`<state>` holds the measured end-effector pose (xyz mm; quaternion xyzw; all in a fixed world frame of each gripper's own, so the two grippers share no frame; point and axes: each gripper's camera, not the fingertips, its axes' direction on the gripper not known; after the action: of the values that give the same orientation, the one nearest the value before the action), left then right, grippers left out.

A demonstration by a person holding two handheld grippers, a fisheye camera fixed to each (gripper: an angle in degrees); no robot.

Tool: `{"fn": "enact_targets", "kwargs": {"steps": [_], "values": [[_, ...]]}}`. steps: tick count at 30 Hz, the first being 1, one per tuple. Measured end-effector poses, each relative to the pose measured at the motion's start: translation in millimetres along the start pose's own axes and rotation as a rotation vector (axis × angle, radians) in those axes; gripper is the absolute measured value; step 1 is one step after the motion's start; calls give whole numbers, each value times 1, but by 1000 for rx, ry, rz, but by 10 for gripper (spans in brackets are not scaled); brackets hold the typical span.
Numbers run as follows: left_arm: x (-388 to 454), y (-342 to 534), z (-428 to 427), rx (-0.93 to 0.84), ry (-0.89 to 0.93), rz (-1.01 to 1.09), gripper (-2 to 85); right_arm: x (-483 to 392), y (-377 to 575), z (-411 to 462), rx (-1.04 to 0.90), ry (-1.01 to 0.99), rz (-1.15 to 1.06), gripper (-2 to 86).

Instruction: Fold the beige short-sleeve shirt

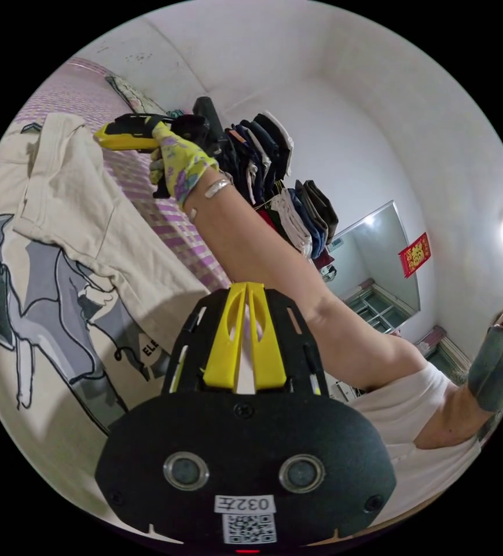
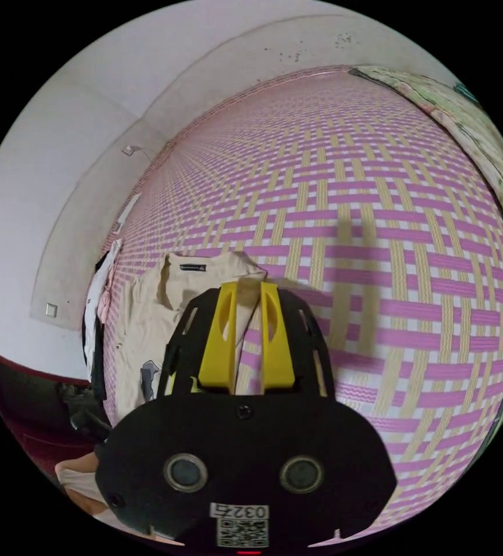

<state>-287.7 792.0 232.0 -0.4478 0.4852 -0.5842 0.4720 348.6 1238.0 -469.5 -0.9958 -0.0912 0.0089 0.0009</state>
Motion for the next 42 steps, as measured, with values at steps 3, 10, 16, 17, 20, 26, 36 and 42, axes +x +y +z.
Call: {"fn": "enact_targets", "kwargs": {"steps": [3, 10, 16, 17, 20, 26, 36, 42], "values": [[0, 2, -2, -1, 2, 0, -9, -15, -3, -17, 60, 61, -56, 5], [1, 9, -6, -10, -1, 5, -9, -13, 0, -20, 1, 215, -64, 63], [-4, 23, -15, 7, 12, -10, -9, -43, 53, -68, 194, 173, -184, 75], [-5, 27, -18, 15, 4, -16, -9, -60, 66, -67, 142, 99, -282, 73], [-7, 41, -32, 91, 36, -16, -9, -105, 116, -51, 14, 19, -503, 73], [30, 71, -69, 311, 258, 329, -9, -139, 172, -8, -126, 160, -652, 87], [38, 93, -63, 256, 221, 375, -9, -138, 190, -3, -81, 193, -640, -2], [36, 99, -63, 274, 249, 364, -9, -135, 206, -4, -131, 83, -753, 49]]}}
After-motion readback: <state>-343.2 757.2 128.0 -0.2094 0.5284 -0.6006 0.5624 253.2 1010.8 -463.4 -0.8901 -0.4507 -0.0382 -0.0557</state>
